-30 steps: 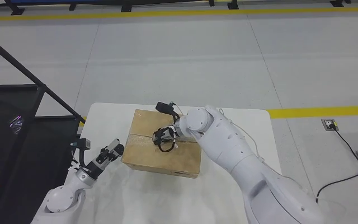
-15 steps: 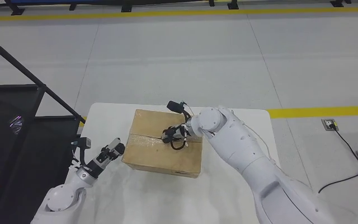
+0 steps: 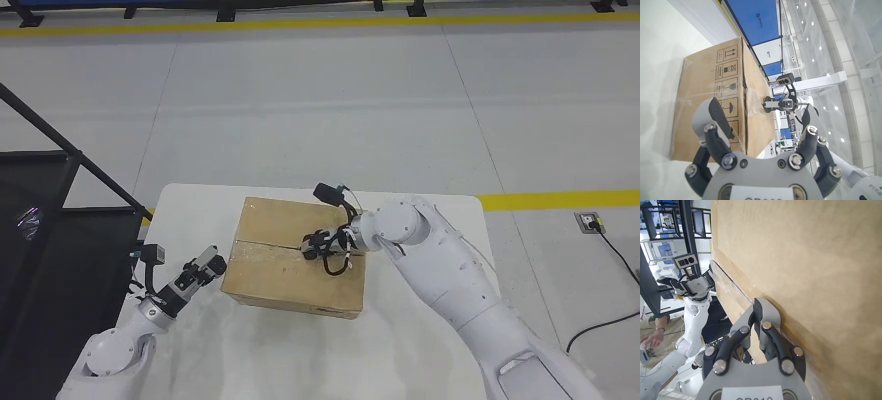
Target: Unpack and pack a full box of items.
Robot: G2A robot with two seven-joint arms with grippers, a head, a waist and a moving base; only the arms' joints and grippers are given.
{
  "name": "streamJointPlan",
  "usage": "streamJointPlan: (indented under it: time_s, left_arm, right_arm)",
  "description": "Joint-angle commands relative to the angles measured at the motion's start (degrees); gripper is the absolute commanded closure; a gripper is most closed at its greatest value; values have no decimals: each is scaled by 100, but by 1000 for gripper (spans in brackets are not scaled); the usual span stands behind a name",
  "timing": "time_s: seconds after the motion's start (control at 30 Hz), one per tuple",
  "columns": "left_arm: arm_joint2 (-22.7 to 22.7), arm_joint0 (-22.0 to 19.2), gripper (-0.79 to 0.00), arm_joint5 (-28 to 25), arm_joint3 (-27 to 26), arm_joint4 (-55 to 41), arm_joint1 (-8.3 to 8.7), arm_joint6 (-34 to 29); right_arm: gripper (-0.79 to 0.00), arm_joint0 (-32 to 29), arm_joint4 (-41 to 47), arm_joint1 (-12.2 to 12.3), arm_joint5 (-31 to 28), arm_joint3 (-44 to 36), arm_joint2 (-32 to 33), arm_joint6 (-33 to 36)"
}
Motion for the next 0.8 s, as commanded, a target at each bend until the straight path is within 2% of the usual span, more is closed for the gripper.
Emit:
streamJointPlan:
  time_s: [0.0, 0.33, 0.77]
  left_arm:
    - [4, -2, -785, 9, 1, -14, -1, -3]
    - [22, -11, -785, 15, -14, -8, -3, -11]
    - [-32, 8, -785, -28, 36, -73, 6, -41]
  right_arm:
    - [0, -218, -185, 130, 255, -448, 176, 92]
    - [0, -1242, -876, 588, 1382, -2049, 1042, 73]
    - [0, -1714, -898, 785, 1637, -2436, 1581, -81]
